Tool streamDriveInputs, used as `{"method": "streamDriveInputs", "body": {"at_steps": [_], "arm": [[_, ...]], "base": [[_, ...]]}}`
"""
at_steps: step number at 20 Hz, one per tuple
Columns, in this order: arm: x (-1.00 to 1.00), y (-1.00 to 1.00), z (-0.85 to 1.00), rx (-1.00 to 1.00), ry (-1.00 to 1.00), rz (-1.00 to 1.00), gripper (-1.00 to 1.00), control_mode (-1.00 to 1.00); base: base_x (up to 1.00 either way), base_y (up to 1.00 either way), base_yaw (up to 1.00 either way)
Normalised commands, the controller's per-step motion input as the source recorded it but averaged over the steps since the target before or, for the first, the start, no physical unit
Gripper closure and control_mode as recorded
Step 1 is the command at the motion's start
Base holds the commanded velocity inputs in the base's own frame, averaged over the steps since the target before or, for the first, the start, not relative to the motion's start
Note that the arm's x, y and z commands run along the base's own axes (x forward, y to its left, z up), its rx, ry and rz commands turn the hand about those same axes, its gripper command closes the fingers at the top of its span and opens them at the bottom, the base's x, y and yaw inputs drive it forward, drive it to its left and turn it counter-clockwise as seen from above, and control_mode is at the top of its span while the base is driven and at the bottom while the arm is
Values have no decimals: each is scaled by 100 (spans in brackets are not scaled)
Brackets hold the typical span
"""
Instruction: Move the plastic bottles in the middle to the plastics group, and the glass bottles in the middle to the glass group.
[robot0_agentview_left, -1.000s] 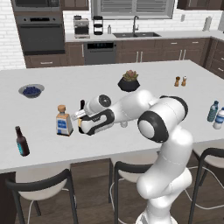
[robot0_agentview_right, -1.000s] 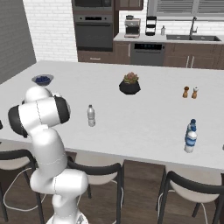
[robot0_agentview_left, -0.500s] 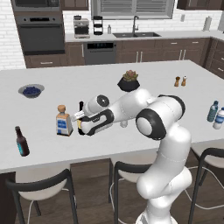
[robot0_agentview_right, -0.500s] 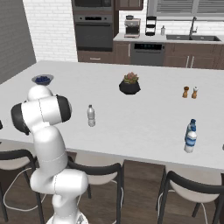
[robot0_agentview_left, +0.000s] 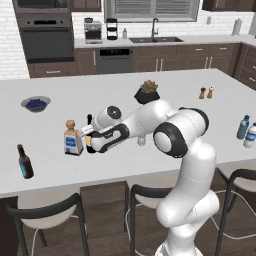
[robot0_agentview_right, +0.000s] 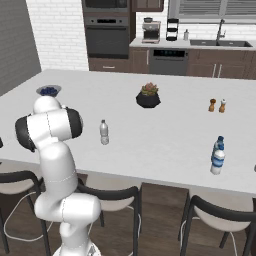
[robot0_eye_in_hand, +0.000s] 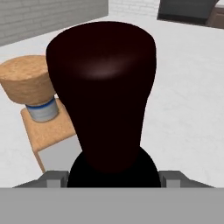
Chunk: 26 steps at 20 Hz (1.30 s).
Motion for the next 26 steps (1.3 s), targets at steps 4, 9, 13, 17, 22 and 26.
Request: {"method": "streamDriveInputs", "body": {"at_steps": [4, 9, 13, 17, 22, 26], "arm": [[0, 0, 0, 0, 0, 0, -100, -100], [0, 0, 0, 0, 0, 0, -100, -100], [0, 0, 0, 0, 0, 0, -100, -100], [0, 0, 12, 0, 0, 0, -100, -100], [-2, -5, 42, 0, 0, 0, -100, -100], [-23, -33, 61, 4, 0, 0, -100, -100]], "base": [[0, 0, 0], [0, 0, 0], [0, 0, 0], [0, 0, 0], [0, 0, 0], [0, 0, 0]]}}
